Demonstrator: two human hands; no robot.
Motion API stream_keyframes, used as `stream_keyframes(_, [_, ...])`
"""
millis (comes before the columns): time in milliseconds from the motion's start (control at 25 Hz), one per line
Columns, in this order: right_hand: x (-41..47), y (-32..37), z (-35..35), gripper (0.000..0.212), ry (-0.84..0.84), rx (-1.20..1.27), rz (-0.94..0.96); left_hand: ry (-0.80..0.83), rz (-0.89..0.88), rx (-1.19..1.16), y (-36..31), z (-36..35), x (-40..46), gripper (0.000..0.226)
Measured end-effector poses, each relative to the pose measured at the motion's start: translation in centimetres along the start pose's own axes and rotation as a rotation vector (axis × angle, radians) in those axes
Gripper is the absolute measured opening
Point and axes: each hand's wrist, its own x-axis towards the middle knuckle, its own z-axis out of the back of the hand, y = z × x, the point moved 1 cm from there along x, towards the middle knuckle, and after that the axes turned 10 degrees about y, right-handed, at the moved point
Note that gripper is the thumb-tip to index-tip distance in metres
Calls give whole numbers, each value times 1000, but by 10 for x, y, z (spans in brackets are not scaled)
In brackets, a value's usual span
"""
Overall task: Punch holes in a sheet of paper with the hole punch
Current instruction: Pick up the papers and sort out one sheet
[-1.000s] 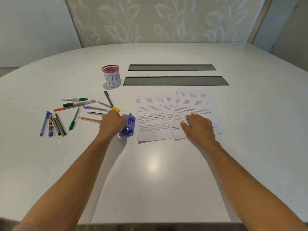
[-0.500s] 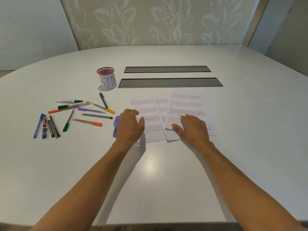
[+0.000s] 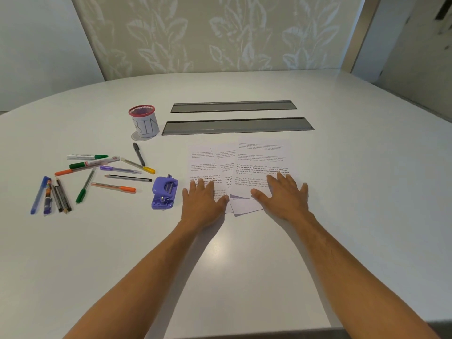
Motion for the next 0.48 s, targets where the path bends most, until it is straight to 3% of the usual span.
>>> stream_keyframes(240, [-3, -4, -2, 89, -17, 20, 12, -212, 140, -535, -4, 18, 10, 61])
stream_keyframes(400, [-4, 0, -6, 86, -21, 25, 18, -194, 214, -573, -7, 22, 18, 64])
stream_keyframes(480, [-5, 2, -8, 84, -25, 30, 25, -184, 262, -419, -10, 18, 19, 69])
